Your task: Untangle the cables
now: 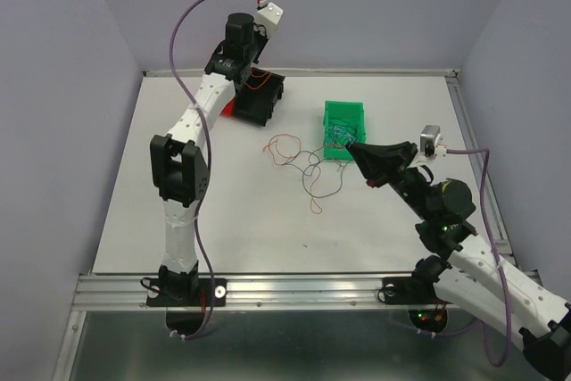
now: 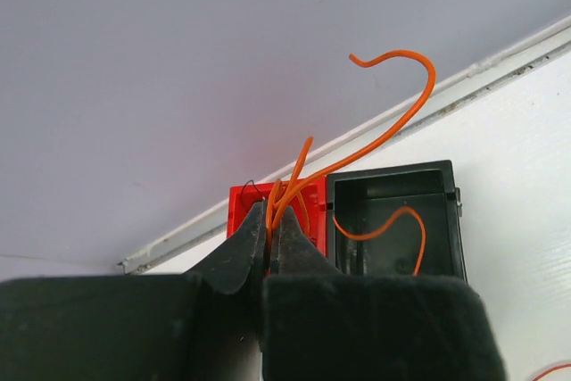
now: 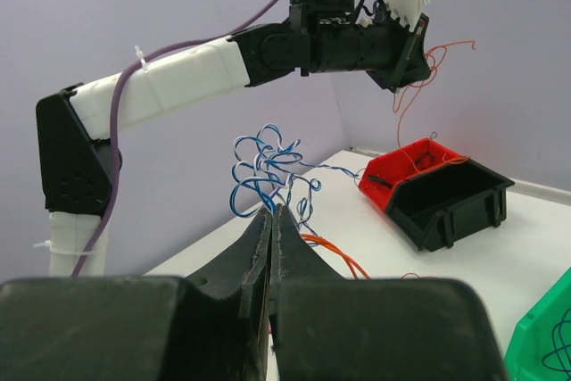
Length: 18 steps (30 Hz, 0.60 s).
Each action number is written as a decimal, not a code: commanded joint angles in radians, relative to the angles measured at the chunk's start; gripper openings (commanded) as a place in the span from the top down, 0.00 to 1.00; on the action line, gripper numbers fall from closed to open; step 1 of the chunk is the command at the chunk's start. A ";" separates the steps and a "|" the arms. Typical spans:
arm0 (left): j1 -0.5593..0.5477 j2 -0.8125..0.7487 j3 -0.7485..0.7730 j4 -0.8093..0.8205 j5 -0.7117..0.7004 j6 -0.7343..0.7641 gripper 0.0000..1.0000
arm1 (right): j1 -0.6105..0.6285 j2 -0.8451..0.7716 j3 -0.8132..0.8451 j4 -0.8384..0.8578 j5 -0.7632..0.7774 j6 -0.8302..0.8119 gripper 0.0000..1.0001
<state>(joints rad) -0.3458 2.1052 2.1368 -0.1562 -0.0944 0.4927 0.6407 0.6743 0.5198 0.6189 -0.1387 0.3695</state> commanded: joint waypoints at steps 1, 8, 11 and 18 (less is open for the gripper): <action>-0.001 0.007 0.040 0.092 -0.024 -0.066 1.00 | -0.004 -0.012 -0.023 0.030 0.019 -0.015 1.00; -0.002 0.078 -0.012 0.141 -0.013 -0.095 1.00 | -0.004 -0.022 -0.029 0.030 0.021 -0.015 0.99; -0.002 0.113 -0.047 0.145 -0.018 -0.101 1.00 | -0.004 -0.028 -0.032 0.030 0.024 -0.014 0.99; -0.002 0.187 -0.121 0.152 0.011 -0.157 1.00 | -0.004 -0.033 -0.033 0.030 0.021 -0.011 0.99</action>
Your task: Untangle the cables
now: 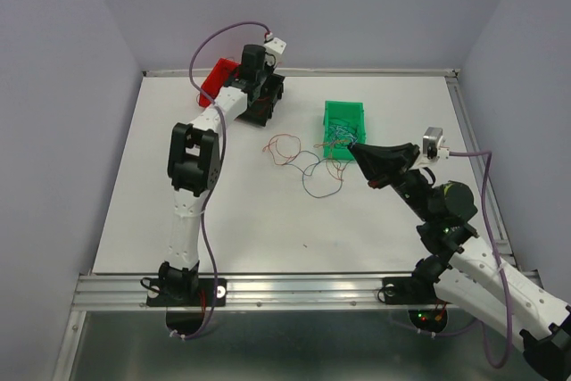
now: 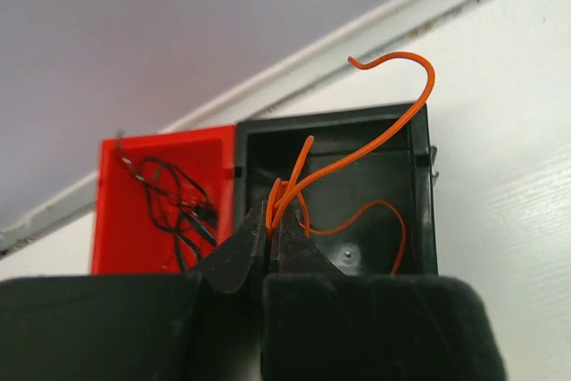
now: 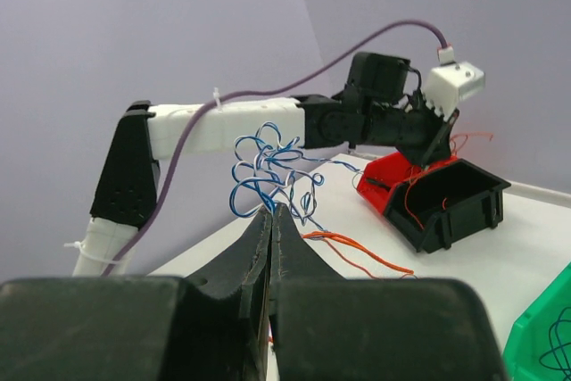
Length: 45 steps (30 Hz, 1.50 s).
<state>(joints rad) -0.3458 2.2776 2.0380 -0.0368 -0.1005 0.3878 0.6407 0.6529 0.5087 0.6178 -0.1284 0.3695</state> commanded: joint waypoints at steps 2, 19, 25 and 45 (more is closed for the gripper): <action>-0.002 0.017 -0.048 0.032 0.041 -0.073 1.00 | -0.006 -0.007 -0.019 0.030 0.013 -0.012 0.99; 0.011 0.123 0.062 -0.138 0.061 -0.150 0.96 | -0.006 0.011 -0.016 0.031 0.021 -0.012 0.99; 0.021 0.031 0.011 -0.133 0.053 -0.171 0.63 | -0.004 0.008 -0.016 0.031 0.021 -0.012 1.00; -0.008 -0.555 -0.674 0.039 0.143 -0.003 0.26 | -0.006 -0.010 -0.029 0.031 0.026 -0.009 1.00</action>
<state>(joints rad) -0.3264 1.8515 1.4570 -0.0475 -0.0071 0.3157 0.6407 0.6487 0.5072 0.6159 -0.1162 0.3695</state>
